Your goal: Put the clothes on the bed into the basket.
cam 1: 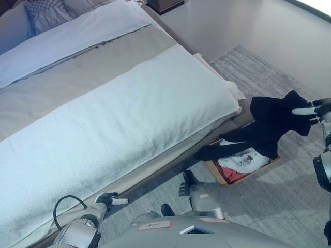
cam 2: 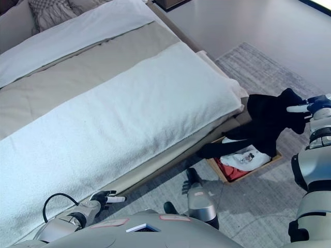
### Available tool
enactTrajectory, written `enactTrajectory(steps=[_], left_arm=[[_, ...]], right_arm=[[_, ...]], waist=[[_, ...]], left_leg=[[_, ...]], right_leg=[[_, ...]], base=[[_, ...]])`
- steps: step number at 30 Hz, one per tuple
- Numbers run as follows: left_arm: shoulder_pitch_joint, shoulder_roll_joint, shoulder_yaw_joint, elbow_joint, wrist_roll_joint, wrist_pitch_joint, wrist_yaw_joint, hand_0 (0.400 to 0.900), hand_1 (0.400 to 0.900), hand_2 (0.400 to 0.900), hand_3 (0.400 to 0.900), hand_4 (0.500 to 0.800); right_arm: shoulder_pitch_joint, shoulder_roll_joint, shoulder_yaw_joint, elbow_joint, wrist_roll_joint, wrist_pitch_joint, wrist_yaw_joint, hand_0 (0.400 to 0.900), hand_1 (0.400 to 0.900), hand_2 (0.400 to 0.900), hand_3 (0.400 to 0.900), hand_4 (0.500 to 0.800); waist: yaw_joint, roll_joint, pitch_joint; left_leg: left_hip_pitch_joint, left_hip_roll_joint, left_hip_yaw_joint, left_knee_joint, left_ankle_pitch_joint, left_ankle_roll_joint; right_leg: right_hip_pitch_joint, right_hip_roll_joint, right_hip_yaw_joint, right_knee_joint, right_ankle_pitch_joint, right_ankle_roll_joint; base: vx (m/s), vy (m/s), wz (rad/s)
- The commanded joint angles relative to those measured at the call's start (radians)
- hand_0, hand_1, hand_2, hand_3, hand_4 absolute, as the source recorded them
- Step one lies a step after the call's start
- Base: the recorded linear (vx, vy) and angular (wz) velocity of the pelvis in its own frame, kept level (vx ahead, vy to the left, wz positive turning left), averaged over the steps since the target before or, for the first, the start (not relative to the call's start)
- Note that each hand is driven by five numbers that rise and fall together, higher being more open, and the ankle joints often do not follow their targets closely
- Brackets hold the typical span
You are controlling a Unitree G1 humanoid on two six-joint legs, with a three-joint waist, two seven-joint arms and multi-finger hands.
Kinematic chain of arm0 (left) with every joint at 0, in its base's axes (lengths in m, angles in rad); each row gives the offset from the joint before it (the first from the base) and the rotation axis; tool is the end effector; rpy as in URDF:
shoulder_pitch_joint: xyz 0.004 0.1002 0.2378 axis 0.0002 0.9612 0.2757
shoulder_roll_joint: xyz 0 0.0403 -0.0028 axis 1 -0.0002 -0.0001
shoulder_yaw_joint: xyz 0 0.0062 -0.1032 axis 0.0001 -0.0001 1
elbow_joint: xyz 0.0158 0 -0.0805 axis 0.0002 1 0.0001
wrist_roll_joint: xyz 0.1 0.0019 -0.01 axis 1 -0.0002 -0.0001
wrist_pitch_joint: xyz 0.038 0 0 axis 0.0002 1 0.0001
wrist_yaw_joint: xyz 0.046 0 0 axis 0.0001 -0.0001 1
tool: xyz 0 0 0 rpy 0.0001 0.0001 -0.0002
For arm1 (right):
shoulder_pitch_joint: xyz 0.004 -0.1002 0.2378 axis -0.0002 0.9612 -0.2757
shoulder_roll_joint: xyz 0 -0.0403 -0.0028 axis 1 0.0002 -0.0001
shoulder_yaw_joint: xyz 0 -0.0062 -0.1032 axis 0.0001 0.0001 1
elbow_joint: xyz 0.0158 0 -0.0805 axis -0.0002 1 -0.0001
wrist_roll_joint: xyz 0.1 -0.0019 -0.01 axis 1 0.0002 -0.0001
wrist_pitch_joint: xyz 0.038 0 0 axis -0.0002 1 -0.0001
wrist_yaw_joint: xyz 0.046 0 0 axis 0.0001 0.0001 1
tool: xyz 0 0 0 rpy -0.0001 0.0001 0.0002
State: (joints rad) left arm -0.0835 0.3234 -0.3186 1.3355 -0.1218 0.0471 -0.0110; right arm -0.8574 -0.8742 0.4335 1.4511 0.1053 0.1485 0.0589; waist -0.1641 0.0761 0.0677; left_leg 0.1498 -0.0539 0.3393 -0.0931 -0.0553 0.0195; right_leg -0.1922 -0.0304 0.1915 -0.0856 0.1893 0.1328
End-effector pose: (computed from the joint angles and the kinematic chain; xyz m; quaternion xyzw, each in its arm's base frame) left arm 0.0805 0.2487 -0.1088 0.1786 0.6100 0.0118 0.7719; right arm 0.2584 -0.3871 0.1181 -0.3494 0.3654 -0.2421 0.8281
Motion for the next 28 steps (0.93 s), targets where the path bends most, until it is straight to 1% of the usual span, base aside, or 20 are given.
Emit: enactTrajectory(steps=[1, 12, 20, 28], left_arm=[[0.007, 0.081, 0.013, 0.037, 0.028, -0.002, 0.021, 0.900, 0.900, 0.900, 0.900, 0.800], [0.008, 0.071, 0.000, 0.039, 0.038, -0.001, 0.024, 0.900, 0.900, 0.900, 0.900, 0.800], [0.005, 0.061, -0.001, 0.038, 0.034, -0.001, 0.024, 0.900, 0.900, 0.900, 0.900, 0.800], [0.002, 0.056, -0.005, 0.032, 0.032, 0.001, 0.023, 0.900, 0.900, 0.900, 0.900, 0.800]], right_arm=[[-0.091, -0.086, 0.026, -0.003, -0.002, -0.054, -0.041, 0.900, 0.900, 0.900, 0.900, 0.800], [-0.053, -0.092, 0.003, 0.006, -0.001, -0.053, -0.041, 0.900, 0.900, 0.900, 0.900, 0.800], [-0.035, -0.076, -0.004, 0.001, 0.003, -0.054, -0.041, 0.900, 0.900, 0.900, 0.900, 0.800], [-0.020, -0.075, -0.014, 0.000, 0.004, -0.054, -0.042, 0.900, 0.900, 0.900, 0.900, 0.800]], waist=[[-0.002, -0.018, -0.034], [0.015, -0.031, -0.027], [0.028, -0.040, -0.029], [0.041, -0.050, -0.028]], left_leg=[[-0.030, 0.021, -0.058, 0.137, -0.140, 0.001], [-0.035, 0.036, -0.078, 0.126, -0.126, -0.013], [-0.037, 0.045, -0.087, 0.116, -0.117, -0.020], [-0.047, 0.045, -0.101, 0.112, -0.106, -0.023]], right_leg=[[-0.002, -0.059, 0.032, 0.055, -0.006, 0.096], [0.006, -0.063, 0.003, 0.048, -0.014, 0.085], [0.009, -0.062, -0.009, 0.044, -0.018, 0.076], [0.007, -0.067, -0.020, 0.045, -0.019, 0.070]], base=[[0.00, -0.025, 0.10], [0.00, -0.022, 0.08], [0.00, -0.018, 0.05], [-0.01, -0.007, 0.06]])
